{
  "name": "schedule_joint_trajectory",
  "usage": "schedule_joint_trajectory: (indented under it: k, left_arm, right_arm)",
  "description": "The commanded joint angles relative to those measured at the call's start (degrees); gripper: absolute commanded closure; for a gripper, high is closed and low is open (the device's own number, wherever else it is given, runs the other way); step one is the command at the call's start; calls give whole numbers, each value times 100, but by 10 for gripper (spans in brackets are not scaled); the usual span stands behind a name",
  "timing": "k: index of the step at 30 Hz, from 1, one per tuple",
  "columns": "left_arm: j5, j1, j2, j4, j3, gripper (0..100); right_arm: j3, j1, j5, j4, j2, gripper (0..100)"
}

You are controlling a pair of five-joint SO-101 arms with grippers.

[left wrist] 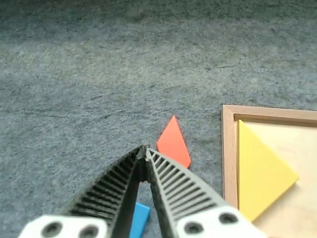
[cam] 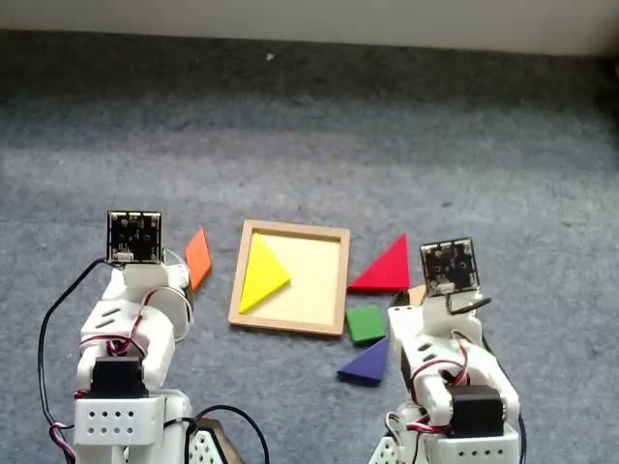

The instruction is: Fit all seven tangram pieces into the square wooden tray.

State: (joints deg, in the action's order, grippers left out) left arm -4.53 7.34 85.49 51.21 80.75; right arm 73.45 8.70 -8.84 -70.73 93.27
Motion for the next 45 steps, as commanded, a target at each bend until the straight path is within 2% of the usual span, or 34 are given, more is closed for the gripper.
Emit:
schedule_joint_trajectory:
  k: [1, 10, 16, 19, 24, 34, 42, 45]
  left_arm:
    - [-35, 48, 75, 53, -40, 995]
    - [-35, 75, 110, 53, -40, 995]
    - [-35, 75, 110, 62, -40, 995]
    - [-35, 75, 110, 62, -40, 995]
    - [-35, 75, 110, 62, -40, 995]
    - [-35, 84, 110, 62, -40, 995]
    - [-35, 84, 110, 62, -40, 995]
    - [-35, 84, 110, 62, -40, 995]
  right_arm:
    - [-1059, 119, 413, 163, -1473, 839]
    - [-3002, 119, 1653, 154, -5033, 817]
    - [-3908, 207, 2418, 145, -6905, 625]
    - [-4154, 523, 2576, 198, -7600, 583]
    - [-4804, 971, 2822, 207, -8549, 583]
    - [-5833, 945, 2989, 673, -10264, 584]
    - [-6316, 593, 2980, 523, -11275, 587]
    - [-6334, 593, 2778, 233, -11398, 654]
